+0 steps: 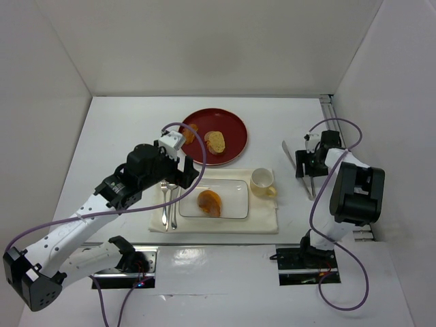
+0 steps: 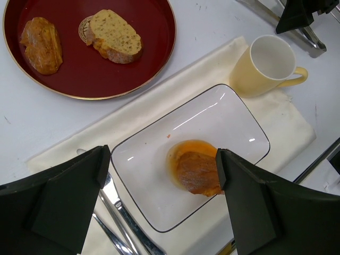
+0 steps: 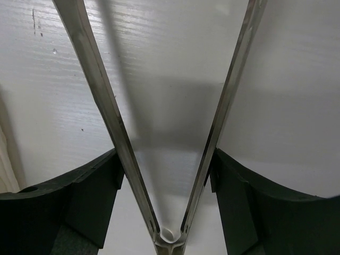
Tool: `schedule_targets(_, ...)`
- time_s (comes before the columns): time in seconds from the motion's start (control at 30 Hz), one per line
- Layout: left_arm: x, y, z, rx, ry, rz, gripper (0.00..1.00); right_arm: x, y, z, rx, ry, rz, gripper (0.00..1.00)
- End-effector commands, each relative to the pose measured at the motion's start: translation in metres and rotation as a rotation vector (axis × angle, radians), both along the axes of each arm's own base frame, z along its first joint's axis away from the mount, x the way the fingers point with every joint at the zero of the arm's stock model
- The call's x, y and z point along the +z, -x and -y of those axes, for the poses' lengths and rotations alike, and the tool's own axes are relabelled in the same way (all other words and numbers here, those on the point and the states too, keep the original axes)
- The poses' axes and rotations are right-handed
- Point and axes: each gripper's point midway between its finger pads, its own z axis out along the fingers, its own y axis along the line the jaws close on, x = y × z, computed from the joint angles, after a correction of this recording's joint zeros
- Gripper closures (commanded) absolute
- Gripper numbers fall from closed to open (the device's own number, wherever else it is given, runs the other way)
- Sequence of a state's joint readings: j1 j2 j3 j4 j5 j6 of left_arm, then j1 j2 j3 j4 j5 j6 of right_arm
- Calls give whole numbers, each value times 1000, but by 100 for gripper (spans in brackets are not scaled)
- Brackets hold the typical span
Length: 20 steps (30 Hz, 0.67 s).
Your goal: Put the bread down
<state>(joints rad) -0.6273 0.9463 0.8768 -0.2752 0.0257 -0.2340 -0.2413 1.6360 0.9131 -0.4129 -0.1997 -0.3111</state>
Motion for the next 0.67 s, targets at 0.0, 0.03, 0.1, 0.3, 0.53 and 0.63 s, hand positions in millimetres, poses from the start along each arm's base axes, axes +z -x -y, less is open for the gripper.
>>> schedule_targets(0.0,13,-1,4,-24,25,59,0,12,-12,-1,9,-49,33,25)
schedule_targets(0.03,13,-1,4,-24,25,59,0,9,-10,-4,13,-64,16,25)
schedule_targets(0.1,13,-1,4,-24,25,59,0,6,-9,-4,13,-66,7,23)
schedule_targets(0.3,13,-2,3,-16,22,61,0,13,-8,0,10,-76,27,0)
schedule_targets(0.53,13,-2,3,-16,22,61,0,49,-5,7,20,-37,111,0)
schedule_targets(0.63,10,-4,2,-7,14,55,0,76,-5,2,35,-40,175,0)
